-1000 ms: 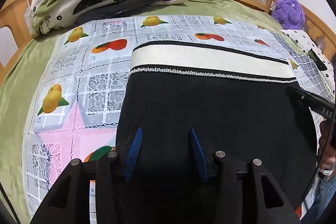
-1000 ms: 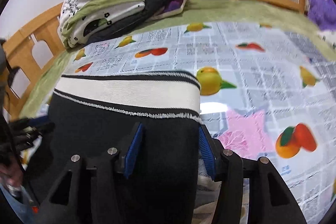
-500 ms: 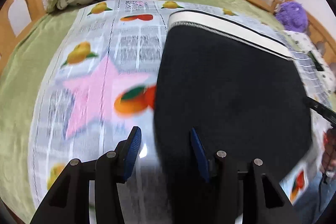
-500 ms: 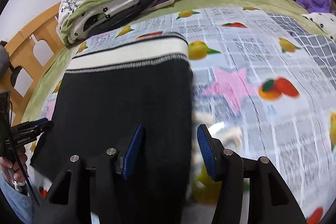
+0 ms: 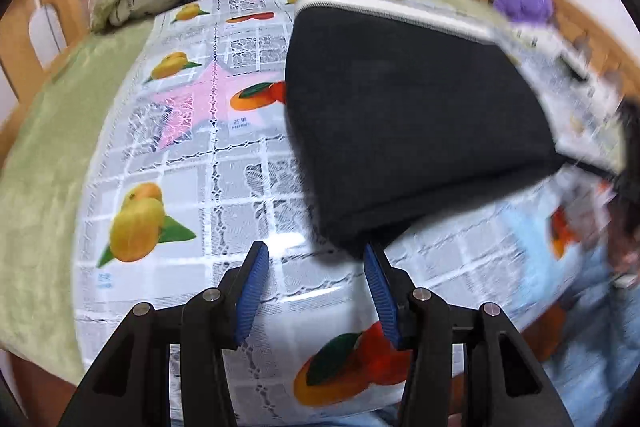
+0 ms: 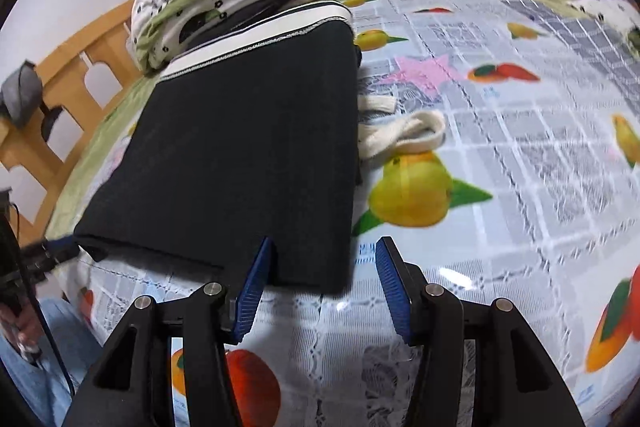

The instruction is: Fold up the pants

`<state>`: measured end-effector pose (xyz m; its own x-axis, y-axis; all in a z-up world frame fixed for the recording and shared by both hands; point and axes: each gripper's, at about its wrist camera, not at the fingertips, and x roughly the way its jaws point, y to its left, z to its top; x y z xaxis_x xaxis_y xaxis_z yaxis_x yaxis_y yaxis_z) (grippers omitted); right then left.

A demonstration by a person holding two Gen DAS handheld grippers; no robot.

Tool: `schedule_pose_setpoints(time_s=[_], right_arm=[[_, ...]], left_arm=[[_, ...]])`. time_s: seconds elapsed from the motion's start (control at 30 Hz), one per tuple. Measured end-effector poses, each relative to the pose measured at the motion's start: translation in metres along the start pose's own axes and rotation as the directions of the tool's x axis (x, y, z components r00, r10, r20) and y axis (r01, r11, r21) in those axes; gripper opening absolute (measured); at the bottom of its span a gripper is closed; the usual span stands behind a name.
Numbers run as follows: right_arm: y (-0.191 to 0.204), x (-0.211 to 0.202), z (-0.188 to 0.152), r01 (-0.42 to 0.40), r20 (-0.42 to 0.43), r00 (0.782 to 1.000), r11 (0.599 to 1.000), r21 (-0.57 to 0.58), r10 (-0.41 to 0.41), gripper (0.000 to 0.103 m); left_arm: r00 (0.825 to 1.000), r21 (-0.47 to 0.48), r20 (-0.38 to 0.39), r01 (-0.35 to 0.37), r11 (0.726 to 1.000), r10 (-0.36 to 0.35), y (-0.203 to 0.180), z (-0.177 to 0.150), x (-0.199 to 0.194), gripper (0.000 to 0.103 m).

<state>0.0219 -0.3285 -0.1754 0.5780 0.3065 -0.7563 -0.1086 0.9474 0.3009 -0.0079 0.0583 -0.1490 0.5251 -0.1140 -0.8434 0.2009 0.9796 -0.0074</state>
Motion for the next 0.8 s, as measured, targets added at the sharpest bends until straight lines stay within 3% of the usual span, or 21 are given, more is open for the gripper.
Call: schedule_pose_setpoints(time_s=[0.1, 0.27, 0.33, 0.37, 0.43, 0.57, 0.63, 0.7, 0.8], right_arm=[[-0.003, -0.005, -0.001, -0.009, 0.004, 1.0, 1.0, 0.004, 0.009, 0.052], [-0.006, -0.006, -0.008, -0.018, 0.01, 1.0, 1.0, 0.006, 0.018, 0.052], [-0.005, -0.006, -0.009, -0.013, 0.009, 1.0, 1.0, -0.002, 0.013, 0.052], [-0.004, -0.005, -0.008, -0.009, 0.009, 1.0, 1.0, -0.009, 0.009, 0.052], [-0.002, -0.005, -0.009, -0.004, 0.009, 1.0, 1.0, -0.019, 0.004, 0.052], [-0.001, -0.004, -0.01, 0.0, 0.013, 1.0, 1.0, -0.026, 0.0, 0.052], [-0.001, -0.003, -0.01, -0.002, 0.012, 1.0, 1.0, -0.025, 0.002, 0.052], [0.0, -0.001, -0.01, 0.002, 0.005, 1.0, 0.999, -0.032, -0.002, 0.053], [0.002, -0.003, -0.009, 0.008, -0.002, 1.0, 0.998, -0.056, -0.008, 0.052]], left_arm=[[0.997, 0.068, 0.003, -0.08, 0.994, 0.08, -0.012, -0.002, 0.007, 0.047], [0.993, 0.128, 0.025, -0.116, 0.985, 0.114, -0.025, 0.0, 0.011, 0.046], [0.992, 0.142, 0.033, -0.128, 0.982, 0.124, -0.028, 0.005, 0.015, 0.039], [0.992, 0.142, 0.037, -0.121, 0.982, 0.117, -0.029, 0.007, 0.016, 0.035], [0.993, 0.116, 0.063, -0.107, 0.987, 0.1, -0.031, 0.012, 0.013, 0.014], [0.978, -0.04, 0.208, 0.001, 0.999, 0.007, -0.013, 0.016, -0.014, 0.012], [0.988, -0.078, 0.155, -0.006, 0.997, 0.018, -0.007, 0.013, 0.0, 0.012], [0.994, -0.058, 0.095, -0.048, 0.997, 0.053, -0.01, 0.007, 0.016, 0.012], [0.99, 0.014, 0.104, -0.094, 0.995, 0.092, -0.022, -0.005, 0.016, 0.016]])
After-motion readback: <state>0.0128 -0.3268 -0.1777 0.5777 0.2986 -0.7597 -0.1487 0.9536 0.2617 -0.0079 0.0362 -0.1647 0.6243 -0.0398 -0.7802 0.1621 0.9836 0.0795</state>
